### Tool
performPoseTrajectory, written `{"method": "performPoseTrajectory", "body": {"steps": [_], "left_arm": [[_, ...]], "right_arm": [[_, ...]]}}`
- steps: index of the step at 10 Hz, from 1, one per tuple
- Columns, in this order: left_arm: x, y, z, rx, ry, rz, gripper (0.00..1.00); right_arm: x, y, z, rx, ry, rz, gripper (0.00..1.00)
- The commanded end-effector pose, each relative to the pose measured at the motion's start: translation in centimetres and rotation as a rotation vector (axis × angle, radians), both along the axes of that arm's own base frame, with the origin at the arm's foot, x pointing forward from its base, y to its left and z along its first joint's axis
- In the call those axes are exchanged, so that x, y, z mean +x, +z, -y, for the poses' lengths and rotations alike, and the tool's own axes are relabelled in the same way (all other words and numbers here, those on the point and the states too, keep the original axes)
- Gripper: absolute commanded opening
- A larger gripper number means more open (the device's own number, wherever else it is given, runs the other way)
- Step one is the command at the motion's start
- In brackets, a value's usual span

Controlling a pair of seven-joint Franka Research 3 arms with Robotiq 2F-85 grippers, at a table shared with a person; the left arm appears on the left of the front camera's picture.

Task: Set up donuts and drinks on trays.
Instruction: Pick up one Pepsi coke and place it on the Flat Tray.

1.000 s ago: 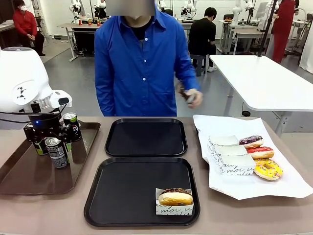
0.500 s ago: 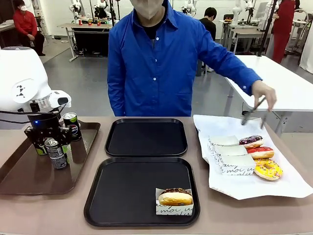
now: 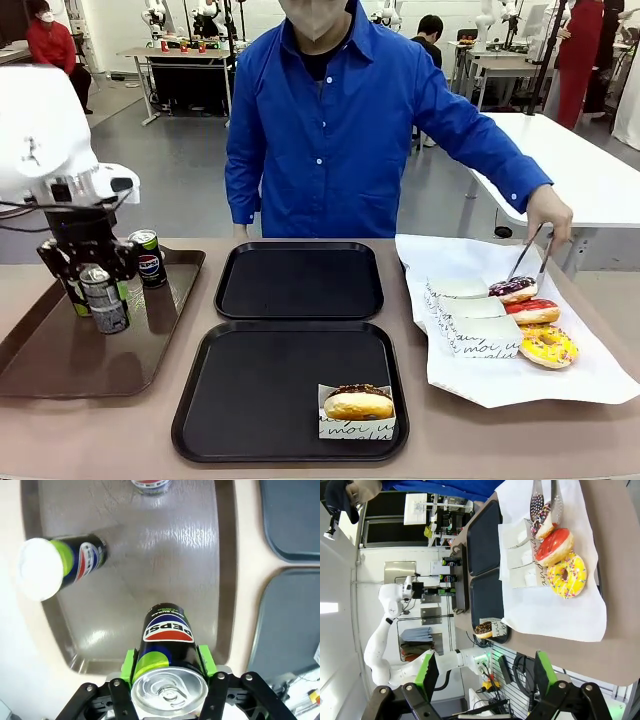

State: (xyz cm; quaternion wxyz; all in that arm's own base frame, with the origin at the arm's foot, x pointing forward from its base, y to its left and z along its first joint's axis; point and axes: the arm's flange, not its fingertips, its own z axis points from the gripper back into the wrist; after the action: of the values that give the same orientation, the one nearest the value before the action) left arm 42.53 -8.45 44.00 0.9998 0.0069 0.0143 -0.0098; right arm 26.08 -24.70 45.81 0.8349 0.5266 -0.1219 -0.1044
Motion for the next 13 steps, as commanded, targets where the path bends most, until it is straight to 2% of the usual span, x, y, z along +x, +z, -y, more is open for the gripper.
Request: {"method": "performPoseTrajectory", "body": {"steps": [1, 2, 4, 5, 9, 10, 11, 13], "left_arm": [[-1.7, 6.8, -0.9, -0.019, -0.007, 0.004, 0.00], [-2.6, 8.6, -1.3, -0.029, 0.000, 0.013, 0.00], [-3.9, 10.2, -1.7, -0.021, 0.049, 0.022, 0.00], [-3.1, 9.4, -1.2, -0.005, 0.017, 0.017, 0.00], [-3.1, 9.4, -1.2, -0.005, 0.017, 0.017, 0.00], [-3.3, 9.2, -1.2, 0.000, 0.020, -0.003, 0.58], [-2.5, 9.6, 1.1, 0.044, -0.018, 0.042, 0.58], [-1.8, 10.6, 5.1, 0.065, -0.098, 0.084, 0.58]], "right_arm": [[-0.1, -0.1, 0.1, 0.000, 0.013, -0.001, 1.00], [-0.1, -0.1, 0.1, 0.000, 0.013, -0.001, 1.00], [-0.1, -0.1, 0.1, 0.000, 0.013, -0.001, 1.00], [-0.1, -0.1, 0.1, 0.000, 0.013, -0.001, 1.00], [-0.1, -0.1, 0.1, 0.000, 0.013, -0.001, 1.00], [-0.1, -0.1, 0.1, 0.000, 0.013, -0.001, 1.00], [-0.1, -0.1, 0.1, 0.000, 0.013, -0.001, 1.00], [-0.1, -0.1, 0.1, 0.000, 0.013, -0.001, 1.00]]}}
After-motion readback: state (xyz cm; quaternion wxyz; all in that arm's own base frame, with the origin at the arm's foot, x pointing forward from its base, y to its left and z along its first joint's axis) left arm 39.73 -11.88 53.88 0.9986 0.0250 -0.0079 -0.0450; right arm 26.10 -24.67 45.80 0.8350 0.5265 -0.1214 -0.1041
